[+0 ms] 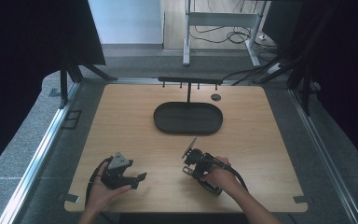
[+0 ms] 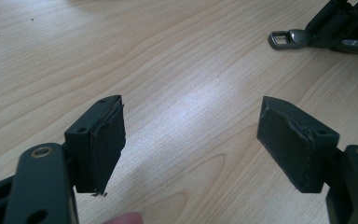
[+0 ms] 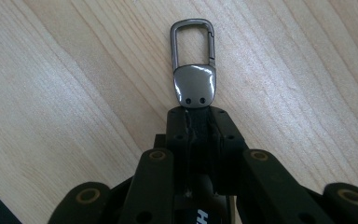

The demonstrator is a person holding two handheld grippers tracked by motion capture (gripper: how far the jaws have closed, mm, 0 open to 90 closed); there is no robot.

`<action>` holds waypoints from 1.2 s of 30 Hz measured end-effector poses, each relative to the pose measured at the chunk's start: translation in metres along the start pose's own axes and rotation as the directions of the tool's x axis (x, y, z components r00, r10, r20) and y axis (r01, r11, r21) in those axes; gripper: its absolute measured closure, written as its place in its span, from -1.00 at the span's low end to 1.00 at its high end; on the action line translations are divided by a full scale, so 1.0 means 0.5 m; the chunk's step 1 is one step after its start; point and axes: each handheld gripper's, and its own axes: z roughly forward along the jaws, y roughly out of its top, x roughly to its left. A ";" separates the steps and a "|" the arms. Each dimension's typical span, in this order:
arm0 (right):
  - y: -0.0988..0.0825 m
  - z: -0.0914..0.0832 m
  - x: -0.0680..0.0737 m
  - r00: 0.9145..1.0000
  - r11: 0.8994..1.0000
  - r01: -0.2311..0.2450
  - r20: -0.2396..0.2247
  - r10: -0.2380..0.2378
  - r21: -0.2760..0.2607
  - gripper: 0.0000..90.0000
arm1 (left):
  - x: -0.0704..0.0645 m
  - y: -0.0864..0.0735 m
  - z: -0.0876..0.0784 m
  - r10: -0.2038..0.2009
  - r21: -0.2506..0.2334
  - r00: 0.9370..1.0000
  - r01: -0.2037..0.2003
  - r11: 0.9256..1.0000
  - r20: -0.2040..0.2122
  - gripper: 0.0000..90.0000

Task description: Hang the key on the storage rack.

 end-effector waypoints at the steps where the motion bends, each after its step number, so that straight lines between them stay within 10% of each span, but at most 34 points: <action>1: -0.001 0.000 0.000 1.000 1.000 0.000 0.001 0.000 -0.002 0.79 | 0.000 0.000 0.000 0.000 0.001 1.000 0.000 1.000 0.001 -0.46; 36: -0.041 -0.047 -0.013 0.999 0.988 -0.016 -0.032 0.011 -0.157 0.80 | -0.001 -0.001 0.005 0.002 0.007 1.000 -0.002 1.000 0.000 -0.46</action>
